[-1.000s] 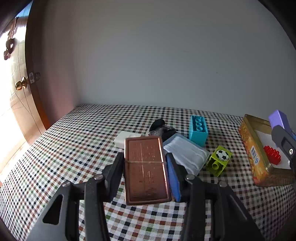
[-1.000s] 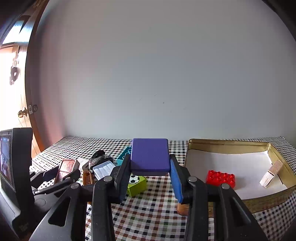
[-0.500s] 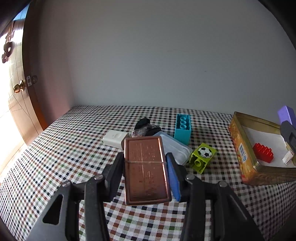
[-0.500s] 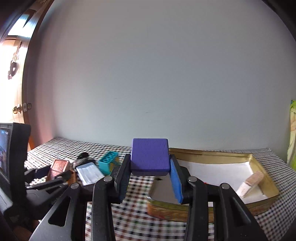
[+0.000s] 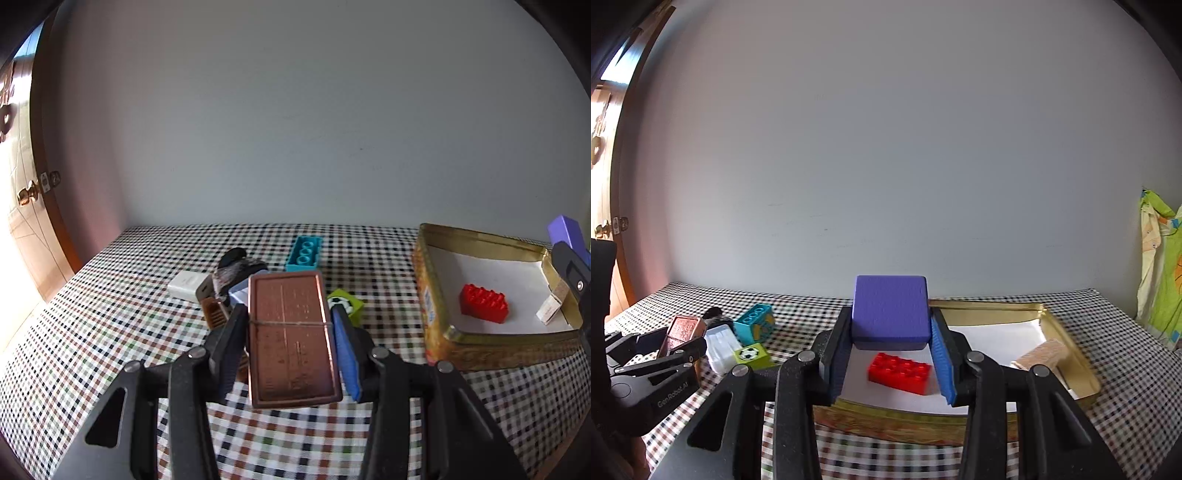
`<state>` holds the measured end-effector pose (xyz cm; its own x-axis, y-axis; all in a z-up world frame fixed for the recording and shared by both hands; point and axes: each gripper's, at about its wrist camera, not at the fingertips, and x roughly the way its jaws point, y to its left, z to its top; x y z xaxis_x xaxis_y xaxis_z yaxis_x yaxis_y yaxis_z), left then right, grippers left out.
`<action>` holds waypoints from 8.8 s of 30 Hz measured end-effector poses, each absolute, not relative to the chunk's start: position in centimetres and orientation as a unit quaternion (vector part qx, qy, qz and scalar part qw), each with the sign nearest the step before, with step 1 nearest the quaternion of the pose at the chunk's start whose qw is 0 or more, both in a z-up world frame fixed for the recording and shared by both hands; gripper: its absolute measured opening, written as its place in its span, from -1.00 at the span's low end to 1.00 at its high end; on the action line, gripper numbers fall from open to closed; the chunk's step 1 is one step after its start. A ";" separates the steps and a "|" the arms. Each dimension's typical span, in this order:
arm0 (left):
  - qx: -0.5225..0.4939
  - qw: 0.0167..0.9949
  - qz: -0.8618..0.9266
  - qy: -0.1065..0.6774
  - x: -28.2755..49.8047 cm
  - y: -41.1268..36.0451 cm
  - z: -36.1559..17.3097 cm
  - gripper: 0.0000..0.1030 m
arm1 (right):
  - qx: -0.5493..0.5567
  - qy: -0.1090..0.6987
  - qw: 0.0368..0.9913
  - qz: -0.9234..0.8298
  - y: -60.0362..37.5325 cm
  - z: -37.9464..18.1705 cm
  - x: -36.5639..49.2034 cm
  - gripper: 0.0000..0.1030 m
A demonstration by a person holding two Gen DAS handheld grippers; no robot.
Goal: Organize rigid objects
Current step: 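Carry the copper case with the left gripper while the right gripper carries the purple block over the tin, then open both grippers to drop the copper case and purple block into the tin, then withdraw both grippers from the tin toward the comb and green block, then grasp the green soccer-ball block with the right gripper while the left gripper approaches the comb, then grasp the brown comb with the left gripper and lift it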
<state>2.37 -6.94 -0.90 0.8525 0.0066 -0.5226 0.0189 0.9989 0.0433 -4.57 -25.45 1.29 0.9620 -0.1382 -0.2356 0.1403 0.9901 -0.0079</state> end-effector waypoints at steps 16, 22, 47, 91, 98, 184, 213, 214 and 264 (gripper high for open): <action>0.040 0.964 -0.047 0.258 2.0 -13.0 0.0 -0.13 | 0.018 0.112 0.986 -0.122 -31.9 1.8 -6.2 -0.18; 0.047 0.964 -0.062 0.255 2.1 -15.0 0.2 -0.13 | 0.013 0.113 0.984 -0.139 -33.5 1.9 -6.1 -0.18; 0.056 0.955 -0.117 0.266 3.6 -23.2 -0.1 -0.14 | 0.013 0.133 0.971 -0.197 -39.5 1.7 -3.9 -0.18; 0.044 0.949 -0.092 0.300 7.8 -27.0 -2.8 0.68 | 0.034 0.216 0.966 -0.137 -41.0 -1.0 1.2 0.61; 0.046 0.967 -0.095 0.233 5.7 -25.8 -1.4 0.99 | 0.064 0.163 0.973 -0.152 -41.8 -0.3 -0.8 0.69; 0.009 0.965 0.069 0.251 5.1 -0.2 -2.4 0.99 | 0.045 0.135 0.985 -0.100 -21.0 -0.6 -2.5 0.69; -0.055 0.934 0.107 0.336 10.6 11.2 -4.8 0.99 | -0.041 0.349 0.933 0.079 -12.0 -5.0 8.6 0.45; -0.051 0.935 0.105 0.336 10.6 11.1 -4.8 0.99 | -0.043 0.356 0.930 0.080 -12.0 -5.3 9.0 0.44; -0.029 0.914 -0.006 0.405 13.0 0.1 -7.1 0.55 | -0.002 0.270 0.961 0.061 -14.9 -2.4 1.6 -0.12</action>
<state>13.02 0.14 -7.13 0.6725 -0.0341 -0.7393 -0.0121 0.9983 -0.0570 1.63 -14.89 -2.43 0.8466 0.1155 -0.5195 -0.1179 0.9926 0.0285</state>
